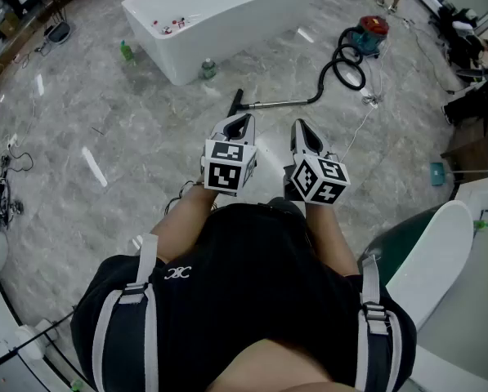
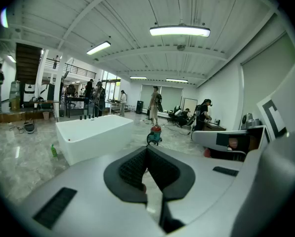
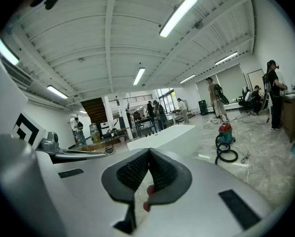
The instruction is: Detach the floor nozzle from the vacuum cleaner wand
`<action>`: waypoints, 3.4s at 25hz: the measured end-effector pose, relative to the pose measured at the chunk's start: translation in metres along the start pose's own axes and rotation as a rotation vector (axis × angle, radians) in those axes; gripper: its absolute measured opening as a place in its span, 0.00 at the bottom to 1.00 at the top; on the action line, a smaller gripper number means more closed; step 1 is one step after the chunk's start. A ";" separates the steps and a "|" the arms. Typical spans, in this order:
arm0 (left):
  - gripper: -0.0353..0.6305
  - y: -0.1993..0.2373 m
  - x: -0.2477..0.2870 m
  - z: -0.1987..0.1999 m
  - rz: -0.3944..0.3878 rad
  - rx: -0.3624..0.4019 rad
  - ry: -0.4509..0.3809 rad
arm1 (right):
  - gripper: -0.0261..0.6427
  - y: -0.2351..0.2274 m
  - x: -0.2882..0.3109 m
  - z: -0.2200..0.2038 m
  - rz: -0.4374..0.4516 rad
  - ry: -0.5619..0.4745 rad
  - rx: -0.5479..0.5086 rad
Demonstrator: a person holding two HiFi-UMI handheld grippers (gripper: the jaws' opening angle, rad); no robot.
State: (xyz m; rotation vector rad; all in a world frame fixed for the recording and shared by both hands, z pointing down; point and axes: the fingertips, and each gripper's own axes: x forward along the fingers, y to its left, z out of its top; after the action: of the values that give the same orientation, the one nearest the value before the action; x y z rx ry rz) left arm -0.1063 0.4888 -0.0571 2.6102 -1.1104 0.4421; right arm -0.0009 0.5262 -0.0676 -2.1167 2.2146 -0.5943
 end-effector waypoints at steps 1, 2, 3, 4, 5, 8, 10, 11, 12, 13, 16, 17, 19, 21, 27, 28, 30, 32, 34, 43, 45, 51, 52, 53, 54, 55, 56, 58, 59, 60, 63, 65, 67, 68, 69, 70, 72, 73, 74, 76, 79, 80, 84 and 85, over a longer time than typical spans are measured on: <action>0.05 0.003 0.001 0.001 -0.002 -0.006 -0.002 | 0.06 0.002 0.002 0.000 -0.001 0.003 -0.008; 0.05 0.007 0.001 0.001 -0.002 -0.012 -0.005 | 0.06 0.003 0.004 0.000 -0.002 0.006 -0.017; 0.05 0.010 0.001 0.002 -0.002 -0.017 -0.007 | 0.06 0.004 0.006 0.000 -0.004 0.010 -0.024; 0.05 0.012 0.002 0.002 -0.002 -0.023 -0.009 | 0.06 0.004 0.008 0.000 -0.005 0.013 -0.030; 0.05 0.014 0.003 0.003 -0.001 -0.028 -0.010 | 0.06 0.003 0.009 0.000 -0.007 0.016 -0.032; 0.05 0.018 0.009 0.001 0.002 -0.031 -0.003 | 0.06 -0.002 0.015 -0.002 -0.017 0.026 -0.034; 0.05 0.022 0.014 -0.001 0.008 -0.030 0.005 | 0.06 -0.006 0.022 -0.002 -0.024 0.032 -0.037; 0.05 0.025 0.018 0.000 0.012 -0.031 0.007 | 0.06 -0.007 0.026 -0.002 -0.023 0.033 -0.035; 0.05 0.027 0.023 0.001 0.016 -0.031 0.008 | 0.06 -0.010 0.031 -0.001 -0.020 0.033 -0.033; 0.05 0.029 0.028 0.002 0.020 -0.031 0.008 | 0.06 -0.013 0.036 0.000 -0.014 0.033 -0.031; 0.05 0.033 0.047 0.007 0.034 -0.025 0.010 | 0.06 -0.025 0.057 0.003 0.000 0.034 -0.033; 0.05 0.034 0.055 0.009 0.040 -0.024 0.012 | 0.06 -0.030 0.064 0.004 0.003 0.035 -0.032; 0.05 0.036 0.074 0.015 0.052 -0.015 0.019 | 0.06 -0.041 0.079 0.010 0.018 0.039 -0.013; 0.05 0.037 0.094 0.023 0.064 0.015 0.030 | 0.06 -0.055 0.095 0.018 0.049 0.040 0.055; 0.05 0.040 0.162 0.050 0.100 0.075 0.056 | 0.06 -0.113 0.146 0.049 0.046 0.008 0.095; 0.05 0.041 0.173 0.054 0.108 0.075 0.058 | 0.06 -0.122 0.155 0.054 0.047 0.008 0.091; 0.05 0.041 0.194 0.061 0.123 0.073 0.065 | 0.06 -0.140 0.172 0.062 0.047 0.011 0.080; 0.05 0.041 0.213 0.067 0.136 0.070 0.070 | 0.06 -0.156 0.187 0.068 0.048 0.016 0.061; 0.05 0.045 0.232 0.073 0.152 0.061 0.072 | 0.06 -0.168 0.204 0.074 0.053 0.023 0.045; 0.05 0.068 0.294 0.089 0.251 -0.025 0.069 | 0.06 -0.219 0.253 0.089 0.078 0.083 0.008; 0.05 0.076 0.303 0.088 0.265 -0.044 0.080 | 0.06 -0.229 0.262 0.088 0.071 0.103 0.010; 0.05 0.118 0.331 0.077 0.275 -0.116 0.118 | 0.06 -0.230 0.301 0.079 0.063 0.157 -0.015; 0.05 0.127 0.339 0.079 0.272 -0.112 0.120 | 0.06 -0.230 0.312 0.078 0.056 0.160 -0.019; 0.05 0.138 0.349 0.082 0.269 -0.106 0.120 | 0.06 -0.230 0.323 0.079 0.050 0.161 -0.021; 0.05 0.148 0.360 0.086 0.264 -0.102 0.116 | 0.06 -0.229 0.335 0.079 0.045 0.162 -0.023; 0.05 0.159 0.370 0.091 0.258 -0.101 0.110 | 0.06 -0.229 0.346 0.080 0.041 0.163 -0.028; 0.05 0.169 0.380 0.098 0.251 -0.102 0.102 | 0.06 -0.228 0.359 0.081 0.038 0.164 -0.034; 0.05 0.188 0.402 0.114 0.236 -0.103 0.087 | 0.06 -0.228 0.385 0.089 0.032 0.163 -0.043; 0.05 0.197 0.413 0.123 0.227 -0.103 0.082 | 0.06 -0.229 0.399 0.094 0.030 0.159 -0.043; 0.05 0.205 0.424 0.131 0.219 -0.102 0.078 | 0.06 -0.228 0.412 0.101 0.029 0.154 -0.041; 0.05 0.232 0.451 0.151 0.198 -0.095 0.079 | 0.06 -0.225 0.450 0.118 0.019 0.136 -0.045; 0.05 0.249 0.465 0.158 0.188 -0.095 0.086 | 0.06 -0.222 0.471 0.124 0.009 0.137 -0.048; 0.05 0.264 0.476 0.162 0.181 -0.097 0.093 | 0.06 -0.219 0.489 0.124 0.005 0.150 -0.044; 0.05 0.271 0.480 0.163 0.178 -0.098 0.098 | 0.06 -0.218 0.498 0.123 0.004 0.156 -0.044; 0.05 0.278 0.485 0.163 0.176 -0.101 0.105 | 0.06 -0.216 0.507 0.122 0.003 0.163 -0.045; 0.05 0.285 0.489 0.162 0.173 -0.106 0.113 | 0.06 -0.214 0.515 0.121 0.001 0.169 -0.047; 0.05 0.299 0.498 0.157 0.166 -0.121 0.136 | 0.06 -0.212 0.531 0.120 -0.006 0.182 -0.057; 0.05 0.305 0.503 0.153 0.161 -0.131 0.151 | 0.06 -0.211 0.537 0.120 -0.012 0.187 -0.064; 0.05 0.309 0.506 0.148 0.155 -0.143 0.167 | 0.06 -0.212 0.541 0.118 -0.019 0.193 -0.071; 0.05 0.317 0.513 0.134 0.150 -0.168 0.198 | 0.06 -0.215 0.548 0.114 -0.030 0.209 -0.081; 0.05 0.330 0.529 0.116 0.157 -0.212 0.235 | 0.06 -0.219 0.559 0.105 -0.027 0.237 -0.100; 0.05 0.331 0.534 0.110 0.162 -0.229 0.247 | 0.06 -0.222 0.561 0.102 -0.022 0.251 -0.114; 0.05 0.330 0.556 0.086 0.196 -0.287 0.301 | 0.06 -0.240 0.574 0.080 0.012 0.340 -0.150; 0.05 0.329 0.561 0.080 0.211 -0.302 0.317 | 0.06 -0.246 0.580 0.074 0.021 0.365 -0.163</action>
State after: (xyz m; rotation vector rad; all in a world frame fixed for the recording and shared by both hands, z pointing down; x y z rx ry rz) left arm 0.0363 -0.1247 0.1233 2.0880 -1.2351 0.6507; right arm 0.2088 -0.0548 0.0752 -2.2061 2.5480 -0.8915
